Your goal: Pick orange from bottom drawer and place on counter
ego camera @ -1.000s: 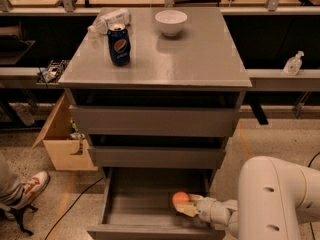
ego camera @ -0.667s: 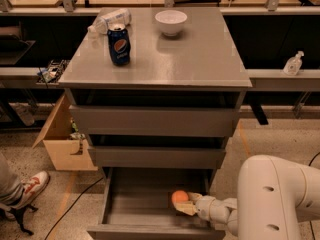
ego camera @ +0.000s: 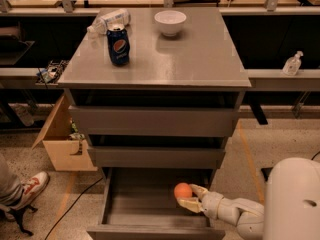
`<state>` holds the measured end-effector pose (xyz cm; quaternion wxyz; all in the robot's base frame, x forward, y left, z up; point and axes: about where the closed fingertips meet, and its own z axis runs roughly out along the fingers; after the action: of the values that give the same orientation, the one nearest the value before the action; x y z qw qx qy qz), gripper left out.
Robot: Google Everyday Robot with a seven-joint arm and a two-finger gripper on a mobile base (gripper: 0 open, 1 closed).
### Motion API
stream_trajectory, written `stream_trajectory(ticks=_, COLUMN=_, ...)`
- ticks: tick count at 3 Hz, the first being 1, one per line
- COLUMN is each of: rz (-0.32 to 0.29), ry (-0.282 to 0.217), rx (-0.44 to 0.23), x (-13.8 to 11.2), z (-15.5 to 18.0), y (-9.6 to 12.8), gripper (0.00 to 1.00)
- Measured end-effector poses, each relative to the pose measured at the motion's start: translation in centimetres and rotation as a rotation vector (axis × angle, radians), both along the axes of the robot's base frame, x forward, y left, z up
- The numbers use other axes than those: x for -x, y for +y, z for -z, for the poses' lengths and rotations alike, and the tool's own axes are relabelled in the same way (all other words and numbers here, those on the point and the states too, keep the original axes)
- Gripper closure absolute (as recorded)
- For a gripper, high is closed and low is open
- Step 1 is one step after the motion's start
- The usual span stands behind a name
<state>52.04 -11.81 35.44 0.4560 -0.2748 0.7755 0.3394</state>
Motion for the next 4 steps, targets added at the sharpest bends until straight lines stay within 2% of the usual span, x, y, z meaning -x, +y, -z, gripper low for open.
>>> stream_trajectory(ticks=1, rz=-0.02, ry=-0.141, rx=-0.038, x=1.5, z=-5.6, y=-0.3, gripper=1.0)
stream_trajectory(ticks=2, rz=-0.02, ry=-0.141, rx=-0.038, x=1.5, z=-5.6, y=-0.3, gripper=1.0)
stream_trajectory(ticks=3, rz=-0.064, ry=-0.162, rx=-0.072, x=0.6, z=-7.2, y=1.2, gripper=1.0)
stream_trajectory(ticks=4, rz=-0.17, ry=-0.217, rx=-0.125, x=-0.1, z=-11.5, y=4.1, gripper=1.0)
